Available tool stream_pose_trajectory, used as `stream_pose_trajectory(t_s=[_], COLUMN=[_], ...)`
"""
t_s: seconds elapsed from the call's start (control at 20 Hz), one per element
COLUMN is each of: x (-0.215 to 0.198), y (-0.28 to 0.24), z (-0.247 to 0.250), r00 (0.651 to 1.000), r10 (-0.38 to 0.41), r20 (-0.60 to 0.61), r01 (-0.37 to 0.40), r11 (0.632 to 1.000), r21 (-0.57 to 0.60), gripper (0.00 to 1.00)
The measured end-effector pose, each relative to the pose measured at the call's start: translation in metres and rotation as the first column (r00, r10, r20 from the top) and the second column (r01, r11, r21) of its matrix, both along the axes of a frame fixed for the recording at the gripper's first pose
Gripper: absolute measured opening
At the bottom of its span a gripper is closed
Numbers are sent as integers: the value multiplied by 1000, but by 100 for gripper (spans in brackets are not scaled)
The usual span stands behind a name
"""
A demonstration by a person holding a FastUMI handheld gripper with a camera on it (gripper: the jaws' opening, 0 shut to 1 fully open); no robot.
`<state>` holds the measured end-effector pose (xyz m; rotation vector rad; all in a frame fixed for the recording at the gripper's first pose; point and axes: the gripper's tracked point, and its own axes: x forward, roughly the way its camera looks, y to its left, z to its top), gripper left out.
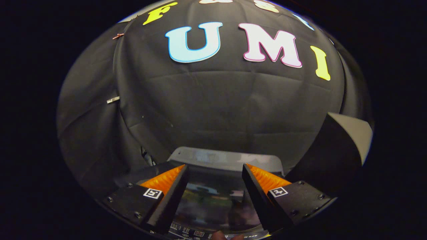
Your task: Put the clothes into the washing machine and then close the washing machine lid.
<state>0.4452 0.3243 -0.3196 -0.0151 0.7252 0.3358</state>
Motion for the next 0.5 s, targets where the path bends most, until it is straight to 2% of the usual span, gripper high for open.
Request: stream_pose_trajectory(t_s=[0.15,0.5], x=[3,-11], y=[0,8], z=[7,42], r00=[999,982], r10=[18,57], r20=[49,181], r01=[-17,-73], r11=[1000,994], r21=[-8,82], gripper=[100,100])
